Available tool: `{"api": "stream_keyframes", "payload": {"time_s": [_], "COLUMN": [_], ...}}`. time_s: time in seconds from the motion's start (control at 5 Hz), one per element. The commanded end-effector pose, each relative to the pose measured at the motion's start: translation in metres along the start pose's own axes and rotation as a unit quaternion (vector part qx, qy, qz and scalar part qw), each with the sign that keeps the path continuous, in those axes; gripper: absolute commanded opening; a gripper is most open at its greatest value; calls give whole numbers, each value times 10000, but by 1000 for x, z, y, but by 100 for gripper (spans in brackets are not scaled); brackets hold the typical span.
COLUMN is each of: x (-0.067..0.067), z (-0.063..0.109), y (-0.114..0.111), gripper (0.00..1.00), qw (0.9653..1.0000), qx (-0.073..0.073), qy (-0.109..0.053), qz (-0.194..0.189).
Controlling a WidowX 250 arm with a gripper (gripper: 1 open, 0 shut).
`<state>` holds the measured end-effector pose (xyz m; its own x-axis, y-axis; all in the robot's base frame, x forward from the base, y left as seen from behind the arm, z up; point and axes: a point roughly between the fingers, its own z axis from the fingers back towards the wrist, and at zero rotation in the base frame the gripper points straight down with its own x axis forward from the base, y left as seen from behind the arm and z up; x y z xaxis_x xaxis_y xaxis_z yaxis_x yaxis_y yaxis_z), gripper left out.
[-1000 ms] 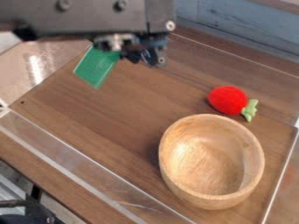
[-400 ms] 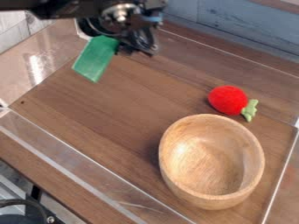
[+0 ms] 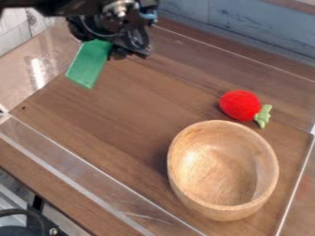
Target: Remove the green block from the brown bowl and put it on the table
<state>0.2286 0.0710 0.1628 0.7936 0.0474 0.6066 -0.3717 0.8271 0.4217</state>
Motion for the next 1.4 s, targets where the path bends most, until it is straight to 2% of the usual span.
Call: {"api": "stream_keyframes", "payload": {"time_s": [0.0,0.2,0.6,1.0,1.2], "x": [13,14,2,-5,0], "z": [5,4,-20,-55,-55], "y": [1,-2,-17,-23,-32], "gripper": [0,0,0,0,100], "qw": [9998,9995,9957,9963,9954], "qx": [-53,-78,193,55,-22], "qy": [17,168,580,661,758], "qz": [191,269,702,539,590]}}
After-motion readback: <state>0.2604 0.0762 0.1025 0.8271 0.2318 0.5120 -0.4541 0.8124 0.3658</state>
